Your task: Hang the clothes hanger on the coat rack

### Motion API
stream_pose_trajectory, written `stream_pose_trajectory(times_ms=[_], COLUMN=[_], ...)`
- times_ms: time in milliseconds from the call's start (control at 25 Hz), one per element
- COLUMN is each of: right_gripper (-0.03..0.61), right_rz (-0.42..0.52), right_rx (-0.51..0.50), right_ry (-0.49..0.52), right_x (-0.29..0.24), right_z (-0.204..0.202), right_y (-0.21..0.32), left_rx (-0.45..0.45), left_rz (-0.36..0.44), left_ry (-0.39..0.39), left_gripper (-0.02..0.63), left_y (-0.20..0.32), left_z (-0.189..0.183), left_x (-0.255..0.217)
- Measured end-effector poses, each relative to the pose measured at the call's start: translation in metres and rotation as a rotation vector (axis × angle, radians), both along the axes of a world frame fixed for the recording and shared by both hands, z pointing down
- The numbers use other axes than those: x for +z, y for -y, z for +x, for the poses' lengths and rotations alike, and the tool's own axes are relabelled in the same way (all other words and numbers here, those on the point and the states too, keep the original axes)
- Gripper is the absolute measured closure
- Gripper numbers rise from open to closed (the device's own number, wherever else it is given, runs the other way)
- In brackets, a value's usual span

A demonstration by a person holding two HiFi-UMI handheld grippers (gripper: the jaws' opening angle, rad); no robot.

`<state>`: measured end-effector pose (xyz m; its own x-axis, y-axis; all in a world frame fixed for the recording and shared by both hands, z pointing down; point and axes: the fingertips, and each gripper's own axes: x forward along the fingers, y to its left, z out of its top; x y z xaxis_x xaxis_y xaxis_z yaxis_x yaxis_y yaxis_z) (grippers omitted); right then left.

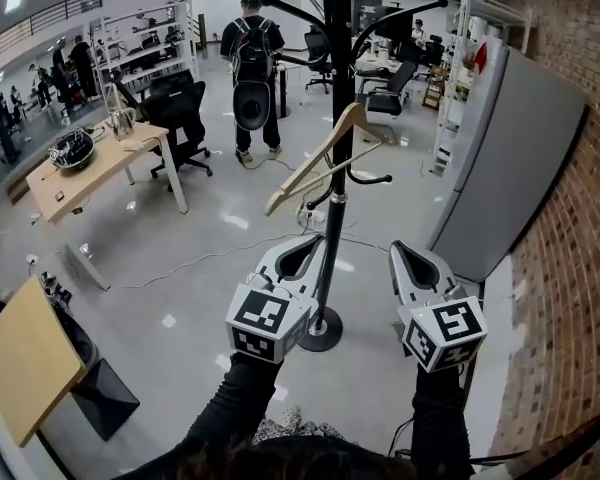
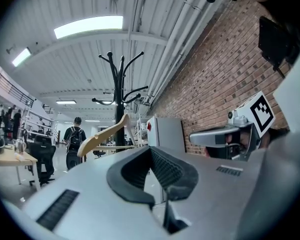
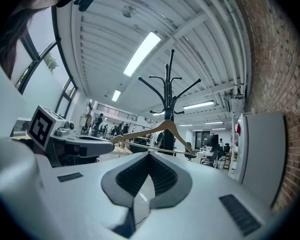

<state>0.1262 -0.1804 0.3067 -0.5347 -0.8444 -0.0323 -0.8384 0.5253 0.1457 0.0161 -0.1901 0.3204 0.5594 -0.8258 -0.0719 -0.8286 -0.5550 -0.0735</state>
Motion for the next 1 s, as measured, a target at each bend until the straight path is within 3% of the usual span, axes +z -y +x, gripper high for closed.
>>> stream_pose_trajectory(times_ms=[440, 1000], right_gripper=[0.57, 0.571], right_rz=[-0.057, -0.047], right_rx=[-0.03, -0.055], right_ry=[0.007, -0.052], right_x=[0.021, 0.021], right_z=[0.001, 0.008], right_y=[-0.051, -0.094], left_rx=[-0.007, -0.033], left_rz=[-0.034, -0.042], left_ry=[-0.013, 0.003], left_gripper=[0.607, 0.607], left_y=[-0.056, -0.096], left_z=[0.013, 0.023], left_x=[0.005, 0.021])
